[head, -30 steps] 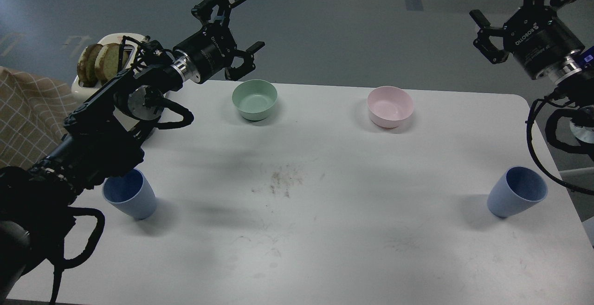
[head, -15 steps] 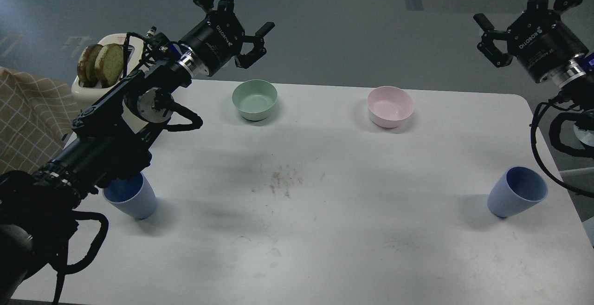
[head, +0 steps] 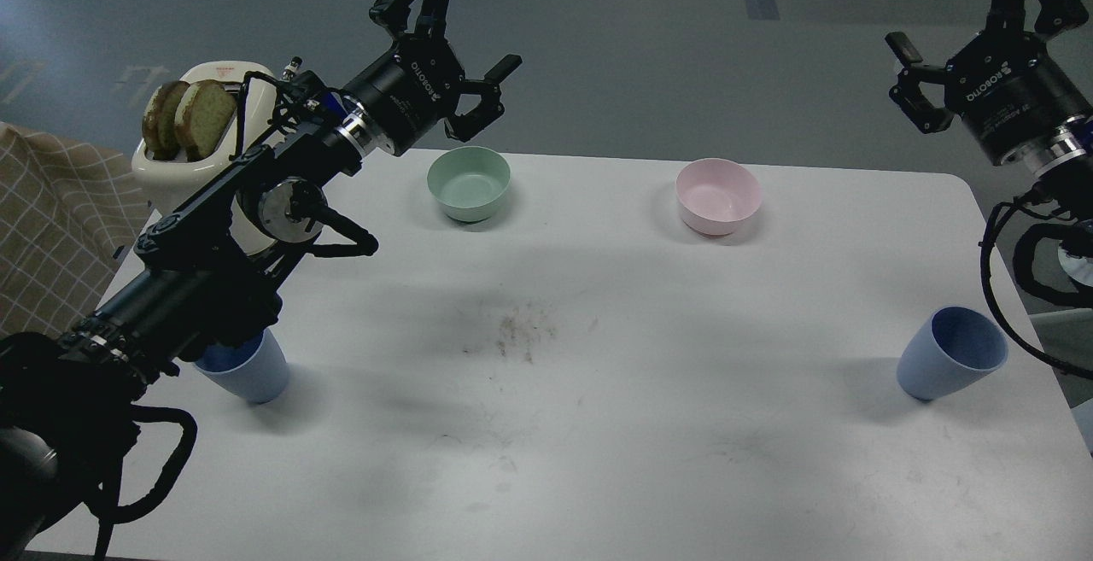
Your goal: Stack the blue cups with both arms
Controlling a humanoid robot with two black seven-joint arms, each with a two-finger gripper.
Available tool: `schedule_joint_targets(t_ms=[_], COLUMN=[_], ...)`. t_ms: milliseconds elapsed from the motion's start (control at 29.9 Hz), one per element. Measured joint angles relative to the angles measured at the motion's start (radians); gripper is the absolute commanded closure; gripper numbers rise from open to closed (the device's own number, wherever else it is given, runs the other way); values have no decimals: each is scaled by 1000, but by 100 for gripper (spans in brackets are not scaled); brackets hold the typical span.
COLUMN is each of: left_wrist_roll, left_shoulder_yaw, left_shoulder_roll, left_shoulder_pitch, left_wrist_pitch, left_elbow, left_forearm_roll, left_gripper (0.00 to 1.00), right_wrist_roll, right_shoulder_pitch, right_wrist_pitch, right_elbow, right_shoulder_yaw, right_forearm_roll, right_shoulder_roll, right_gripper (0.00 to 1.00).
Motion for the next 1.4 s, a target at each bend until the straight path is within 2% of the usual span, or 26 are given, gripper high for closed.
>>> schedule_joint_targets(t_ms=[502, 736, 903, 1237, 1404], left_wrist_roll=[4, 5, 6, 5, -16], left_shoulder_yaw=[-3, -1, 11, 14, 14], left_shoulder_roll=[21, 71, 175, 512, 683], left_shoulder_pitch=[8, 7, 7, 30, 65], left_wrist_pitch=[0, 0, 0, 0, 0], left_elbow=[-29, -73, -164, -348, -412], left_forearm_roll=[9, 125, 231, 441, 595], left_gripper=[2, 2, 2, 2, 3], right_wrist_roll=[1, 2, 2, 2, 2], right_shoulder_pitch=[-11, -11, -11, -17, -23], right_wrist_pitch=[0, 0, 0, 0, 0], right_elbow=[51, 58, 62, 80, 83], right_shoulder_yaw=[7, 7, 7, 7, 7], right_forearm_roll=[-4, -4, -4, -4, -4], right_shoulder_roll=[-29, -35, -46, -64, -69], right_gripper=[0, 0, 0, 0, 0])
